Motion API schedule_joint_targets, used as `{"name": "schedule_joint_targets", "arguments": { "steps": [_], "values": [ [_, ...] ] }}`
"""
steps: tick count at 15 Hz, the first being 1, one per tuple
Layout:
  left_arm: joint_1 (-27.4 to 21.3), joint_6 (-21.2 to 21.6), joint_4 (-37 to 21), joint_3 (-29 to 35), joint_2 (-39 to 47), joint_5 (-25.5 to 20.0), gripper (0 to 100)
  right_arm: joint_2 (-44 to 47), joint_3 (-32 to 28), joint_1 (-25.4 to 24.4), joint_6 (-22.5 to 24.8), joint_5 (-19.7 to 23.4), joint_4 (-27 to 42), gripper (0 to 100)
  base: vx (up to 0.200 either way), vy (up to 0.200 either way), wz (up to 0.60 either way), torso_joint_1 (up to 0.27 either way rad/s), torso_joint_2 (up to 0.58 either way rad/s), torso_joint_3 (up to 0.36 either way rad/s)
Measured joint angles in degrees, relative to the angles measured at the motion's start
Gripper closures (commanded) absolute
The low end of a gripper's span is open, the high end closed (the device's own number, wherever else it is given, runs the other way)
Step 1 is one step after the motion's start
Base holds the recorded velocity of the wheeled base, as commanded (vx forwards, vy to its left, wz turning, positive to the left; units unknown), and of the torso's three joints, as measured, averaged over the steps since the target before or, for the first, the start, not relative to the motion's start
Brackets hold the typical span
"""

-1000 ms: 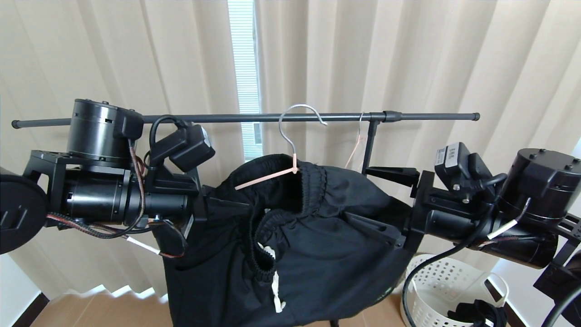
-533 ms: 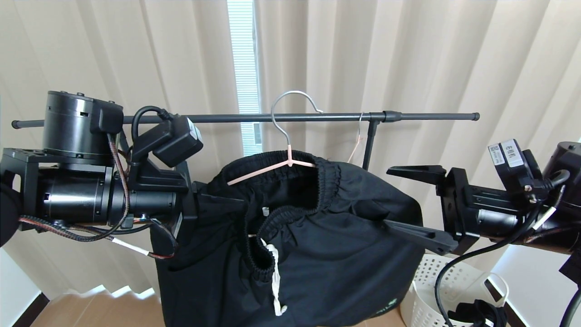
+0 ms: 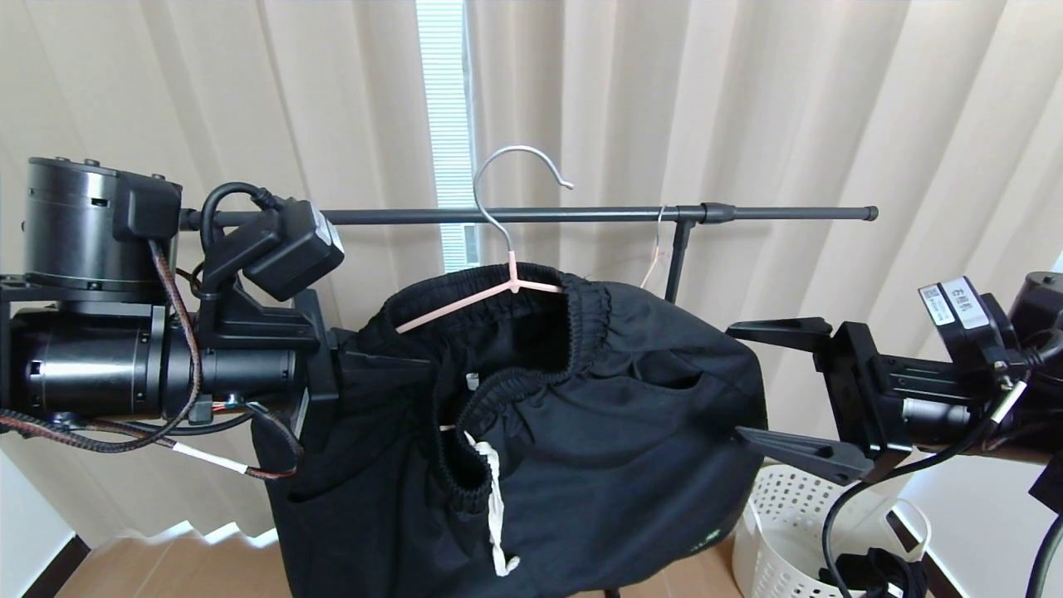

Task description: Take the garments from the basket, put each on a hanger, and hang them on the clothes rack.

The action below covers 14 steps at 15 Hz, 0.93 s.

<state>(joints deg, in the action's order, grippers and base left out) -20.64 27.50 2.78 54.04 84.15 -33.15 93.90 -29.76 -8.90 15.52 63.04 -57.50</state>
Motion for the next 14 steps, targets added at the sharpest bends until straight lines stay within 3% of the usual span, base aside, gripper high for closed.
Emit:
{"name": "schedule_joint_targets", "arguments": {
  "steps": [12,13,14],
  "values": [
    [0.3,0.0,0.1,-0.5,-2.1,0.2,100,12.8,-4.3,1.5,0.5,-0.4,0.2,0,0.000,0.000,0.00,0.000,0.00,0.000],
    [0.2,-0.2,0.1,-0.5,-2.3,0.2,100,13.6,-4.5,1.4,0.5,-0.4,0.2,100,0.000,0.000,0.00,0.000,0.00,0.000],
    [0.2,-0.7,0.1,-0.6,-2.5,0.2,100,14.2,-4.8,1.3,0.5,-0.4,0.1,100,0.000,0.000,0.00,0.000,0.00,0.000]
  ]
}}
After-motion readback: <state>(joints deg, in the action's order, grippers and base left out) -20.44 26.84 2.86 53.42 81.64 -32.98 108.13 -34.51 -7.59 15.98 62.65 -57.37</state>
